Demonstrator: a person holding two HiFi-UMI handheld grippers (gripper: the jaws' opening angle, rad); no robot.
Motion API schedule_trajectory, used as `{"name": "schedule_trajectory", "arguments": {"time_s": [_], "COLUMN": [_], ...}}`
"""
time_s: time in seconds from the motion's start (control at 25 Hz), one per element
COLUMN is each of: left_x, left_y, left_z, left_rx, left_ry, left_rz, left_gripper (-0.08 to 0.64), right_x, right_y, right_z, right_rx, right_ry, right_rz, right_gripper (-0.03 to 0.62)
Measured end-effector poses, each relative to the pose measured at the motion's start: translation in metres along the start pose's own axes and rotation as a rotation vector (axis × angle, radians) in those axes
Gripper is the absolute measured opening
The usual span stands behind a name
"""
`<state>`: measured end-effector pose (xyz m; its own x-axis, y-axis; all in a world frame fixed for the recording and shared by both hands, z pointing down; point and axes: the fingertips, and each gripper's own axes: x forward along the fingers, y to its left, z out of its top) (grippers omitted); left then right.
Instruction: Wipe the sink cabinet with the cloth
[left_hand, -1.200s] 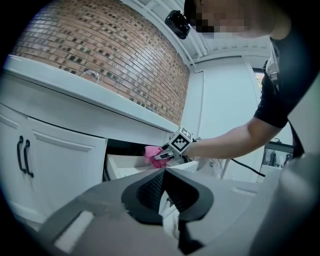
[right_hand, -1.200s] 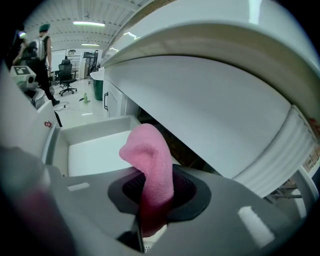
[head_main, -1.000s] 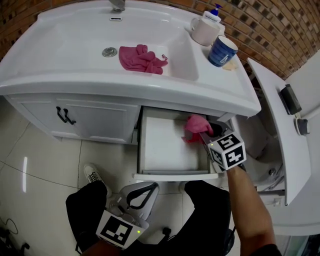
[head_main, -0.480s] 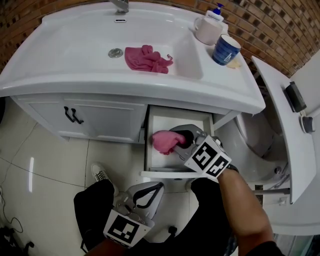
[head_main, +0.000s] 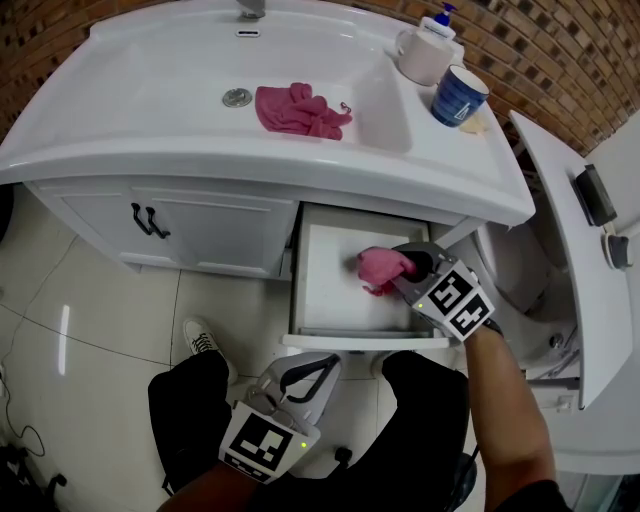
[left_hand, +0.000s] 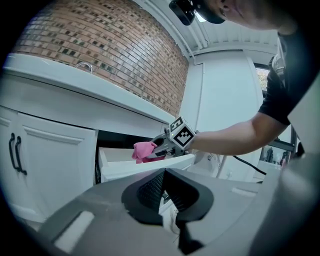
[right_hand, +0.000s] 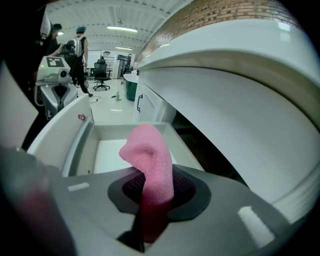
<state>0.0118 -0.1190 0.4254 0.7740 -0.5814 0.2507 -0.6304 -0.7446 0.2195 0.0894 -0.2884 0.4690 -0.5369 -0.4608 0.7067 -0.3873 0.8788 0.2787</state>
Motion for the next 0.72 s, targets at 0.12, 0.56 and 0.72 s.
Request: {"name": "schedule_trajectory", "arguments": {"time_s": [0.12,0.56,0.72], "left_x": [0.004,0.014,0.017], "left_y": [-0.003,-0.010,-0.012], "left_z": [-0.001,-0.001,0.000], "left_rx": [0.002,0.002,0.007], "left_ry": [0.007,0.013,0.011], "left_rz": [-0.006,-0.012,-0.015], "left_gripper": [0.006,0.006,0.006], "right_x": [-0.009,-0.032,-0.042], "right_y": [-0.006,-0.019,-0.024], "right_z": [-0.013,-0.038,-0.043], "right_rx": [0.007,0.023,0.018], "right_ry": [0.018,0.052,0.060], "right_rz": [-0.017,-0.071,-0.093], "right_gripper": [0.081,0.081,0.081]}}
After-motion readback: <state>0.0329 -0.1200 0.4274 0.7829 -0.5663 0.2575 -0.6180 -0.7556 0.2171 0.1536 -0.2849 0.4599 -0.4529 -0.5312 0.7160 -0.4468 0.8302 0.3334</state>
